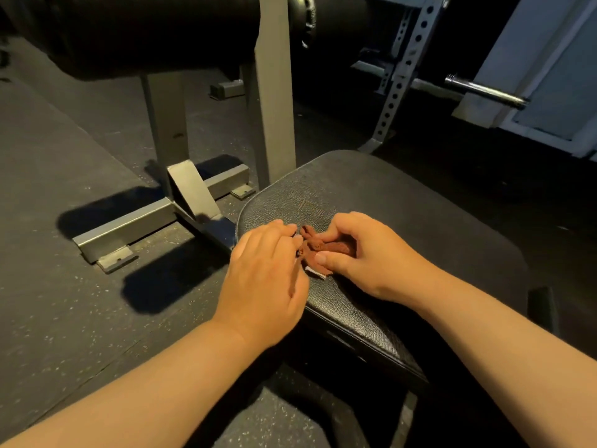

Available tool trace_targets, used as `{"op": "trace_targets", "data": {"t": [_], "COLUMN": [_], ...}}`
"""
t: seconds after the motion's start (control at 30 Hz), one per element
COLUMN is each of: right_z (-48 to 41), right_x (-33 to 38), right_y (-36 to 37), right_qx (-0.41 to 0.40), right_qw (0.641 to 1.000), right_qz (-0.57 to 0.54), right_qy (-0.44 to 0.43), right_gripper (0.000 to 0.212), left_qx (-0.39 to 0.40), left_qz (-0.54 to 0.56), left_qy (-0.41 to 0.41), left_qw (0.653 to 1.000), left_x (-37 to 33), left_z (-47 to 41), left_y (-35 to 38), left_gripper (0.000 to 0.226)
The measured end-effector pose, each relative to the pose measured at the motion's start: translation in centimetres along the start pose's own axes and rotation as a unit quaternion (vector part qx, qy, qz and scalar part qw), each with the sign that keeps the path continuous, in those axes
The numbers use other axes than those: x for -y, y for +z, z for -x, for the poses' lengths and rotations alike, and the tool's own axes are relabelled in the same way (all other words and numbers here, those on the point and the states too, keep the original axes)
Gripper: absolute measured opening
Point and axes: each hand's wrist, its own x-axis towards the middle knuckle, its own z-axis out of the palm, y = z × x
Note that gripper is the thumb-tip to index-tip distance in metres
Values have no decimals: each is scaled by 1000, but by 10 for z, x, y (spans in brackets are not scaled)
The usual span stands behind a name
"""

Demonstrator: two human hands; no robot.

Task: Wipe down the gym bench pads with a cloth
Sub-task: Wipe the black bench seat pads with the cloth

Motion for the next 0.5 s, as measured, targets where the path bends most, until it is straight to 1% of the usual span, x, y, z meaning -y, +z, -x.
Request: {"op": "trace_targets", "data": {"t": [0.03,0.07,0.1,0.13,0.17,0.2,0.23,0.27,0.3,0.33,0.37,0.4,0.43,0.47,0.5], "right_z": [-7,-13,-18,-19,-18,-13,-4,7,18,29,37,43,47,49,47], "right_x": [2,6,11,18,23,28,25,20,15,10,5,1,-7,-12,-16], "right_y": [4,10,17,21,23,20,15,5,-9,-25,-40,-49,-52,-48,-38], "right_qx": [-36,-71,-96,-118,-127,-129,-112,-55,33,124,206,246,251,219,158], "right_qw": [999,993,984,977,978,982,987,992,994,988,976,965,959,961,970], "right_qz": [29,85,141,162,134,71,2,-47,-52,-37,4,58,110,144,155], "right_qy": [13,29,50,69,97,116,116,105,85,78,74,72,77,86,99], "right_gripper": [19,23,31,40,46,44,36,29,30,38,47,54,59,62,63], "left_qx": [-4,-8,-12,-14,-15,-14,-13,-15,-18,-21,-23,-24,-24,-24,-22], "left_qz": [1,3,5,7,8,9,11,12,10,4,-2,-5,-5,-5,-4], "left_qy": [-2,-6,-12,-19,-27,-32,-33,-30,-25,-21,-17,-13,-9,-6,-7], "left_qw": [1000,1000,1000,1000,999,999,999,999,999,1000,1000,1000,1000,1000,1000], "left_x": [0,-1,-3,-4,-5,-5,-5,-4,-4,-4,-5,-5,-5,-5,-5], "left_z": [0,0,1,1,1,1,1,1,0,0,0,1,1,2,2], "left_y": [1,1,1,1,0,0,0,0,0,-1,-2,-2,-2,-1,0], "left_gripper": [39,38,38,38,37,36,35,33,30,28,27,26,27,28,29]}}
